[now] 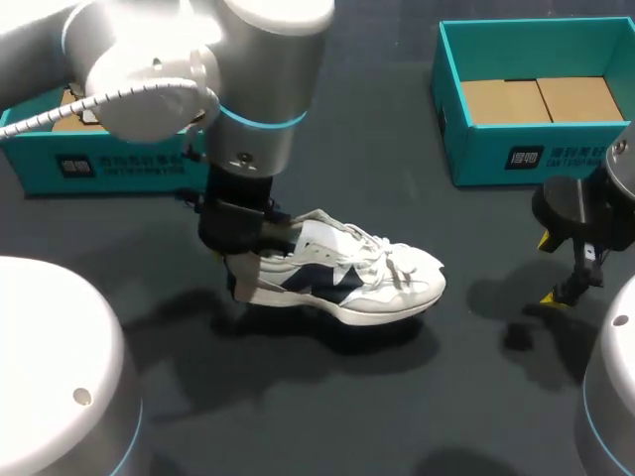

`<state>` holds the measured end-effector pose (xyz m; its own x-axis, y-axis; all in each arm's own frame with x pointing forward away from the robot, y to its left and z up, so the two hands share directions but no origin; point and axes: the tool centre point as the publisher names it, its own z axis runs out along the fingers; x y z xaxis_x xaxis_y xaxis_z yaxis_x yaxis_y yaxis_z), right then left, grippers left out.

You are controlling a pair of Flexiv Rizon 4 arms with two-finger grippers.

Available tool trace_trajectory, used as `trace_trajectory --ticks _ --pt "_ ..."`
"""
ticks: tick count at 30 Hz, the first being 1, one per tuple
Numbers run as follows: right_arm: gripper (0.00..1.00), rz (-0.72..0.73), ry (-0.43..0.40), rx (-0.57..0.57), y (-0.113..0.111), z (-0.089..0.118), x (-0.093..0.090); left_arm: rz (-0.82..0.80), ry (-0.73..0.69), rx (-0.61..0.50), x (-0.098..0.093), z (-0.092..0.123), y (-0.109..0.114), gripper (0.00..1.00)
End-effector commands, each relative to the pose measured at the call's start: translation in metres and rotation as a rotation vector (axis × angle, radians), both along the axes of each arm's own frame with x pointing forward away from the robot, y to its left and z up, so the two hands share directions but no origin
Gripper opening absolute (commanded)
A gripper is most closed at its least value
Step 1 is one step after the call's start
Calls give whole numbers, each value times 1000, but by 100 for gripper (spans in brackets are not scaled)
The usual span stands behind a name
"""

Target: Take the shoe out of the shoebox, open the shoe tongue, remove and reinsert the insole, then place the shoe into the shoebox

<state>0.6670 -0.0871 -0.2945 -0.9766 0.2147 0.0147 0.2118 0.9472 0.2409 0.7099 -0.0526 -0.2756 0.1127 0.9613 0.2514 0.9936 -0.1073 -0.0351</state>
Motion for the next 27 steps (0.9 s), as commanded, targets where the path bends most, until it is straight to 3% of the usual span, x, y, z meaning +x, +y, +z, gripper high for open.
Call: trace_trajectory --ticks 1,11,27 --pt "100 0 -2 -1 0 0 -1 4 10 35 2 -27 -27 0" --pt "100 0 -2 -1 0 0 -1 34 -37 49 -1 -57 -50 0" --pt "100 0 -2 -1 0 0 -1 60 -62 31 11 -86 -61 0"
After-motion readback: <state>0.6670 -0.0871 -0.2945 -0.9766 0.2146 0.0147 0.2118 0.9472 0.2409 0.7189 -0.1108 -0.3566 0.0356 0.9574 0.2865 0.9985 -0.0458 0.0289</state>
